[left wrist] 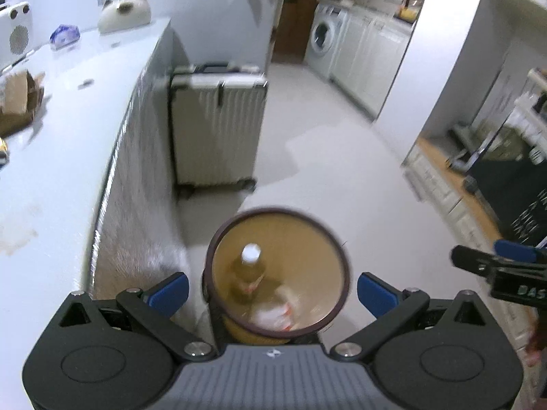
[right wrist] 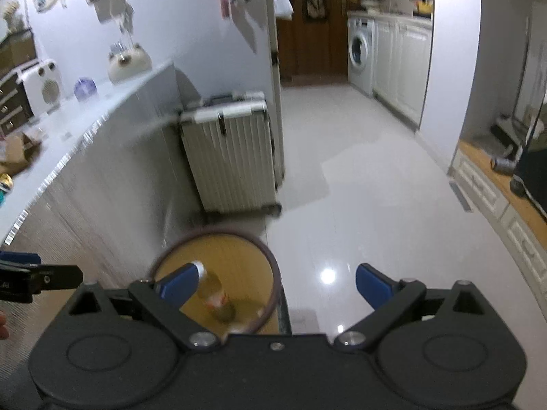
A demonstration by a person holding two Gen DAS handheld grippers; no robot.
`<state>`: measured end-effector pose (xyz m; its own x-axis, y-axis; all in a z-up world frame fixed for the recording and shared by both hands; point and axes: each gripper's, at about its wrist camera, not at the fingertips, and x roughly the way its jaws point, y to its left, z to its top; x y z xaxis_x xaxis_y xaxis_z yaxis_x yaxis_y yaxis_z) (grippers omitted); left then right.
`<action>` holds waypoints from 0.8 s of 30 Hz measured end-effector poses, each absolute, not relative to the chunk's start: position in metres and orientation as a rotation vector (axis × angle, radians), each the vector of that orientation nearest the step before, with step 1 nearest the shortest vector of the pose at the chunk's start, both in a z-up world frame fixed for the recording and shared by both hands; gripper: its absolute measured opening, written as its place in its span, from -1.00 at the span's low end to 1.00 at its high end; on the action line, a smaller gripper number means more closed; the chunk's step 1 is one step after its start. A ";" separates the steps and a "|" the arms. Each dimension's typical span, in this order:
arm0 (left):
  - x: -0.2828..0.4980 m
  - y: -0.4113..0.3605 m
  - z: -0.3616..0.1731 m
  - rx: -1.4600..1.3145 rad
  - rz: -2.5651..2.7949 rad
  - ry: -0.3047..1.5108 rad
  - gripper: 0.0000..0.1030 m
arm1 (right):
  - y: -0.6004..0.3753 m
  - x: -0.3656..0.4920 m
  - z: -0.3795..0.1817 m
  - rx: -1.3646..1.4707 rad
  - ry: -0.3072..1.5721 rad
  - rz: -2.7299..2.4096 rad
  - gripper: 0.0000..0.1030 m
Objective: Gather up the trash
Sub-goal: 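Move both empty tools back to the trash on the table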
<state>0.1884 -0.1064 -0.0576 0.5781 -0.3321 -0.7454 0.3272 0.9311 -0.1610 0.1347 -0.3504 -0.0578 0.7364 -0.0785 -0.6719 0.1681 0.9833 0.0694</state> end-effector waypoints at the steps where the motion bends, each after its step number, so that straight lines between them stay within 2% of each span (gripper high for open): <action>1: 0.184 -0.107 -0.050 -0.001 -0.384 0.844 1.00 | -0.347 0.133 -0.051 0.124 0.710 -0.131 0.93; 12: 0.155 -0.059 0.021 -0.031 -0.313 0.588 1.00 | -0.303 0.121 0.007 0.092 0.510 -0.028 0.98; 24: 0.151 0.056 0.033 -0.135 -0.070 0.538 1.00 | -0.215 0.142 0.025 0.028 0.399 0.141 1.00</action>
<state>0.1510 0.0559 0.0331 0.8565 -0.1022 -0.5060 0.0312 0.9887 -0.1469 0.1423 -0.2147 0.0254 0.9119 0.1427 -0.3848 -0.1315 0.9898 0.0553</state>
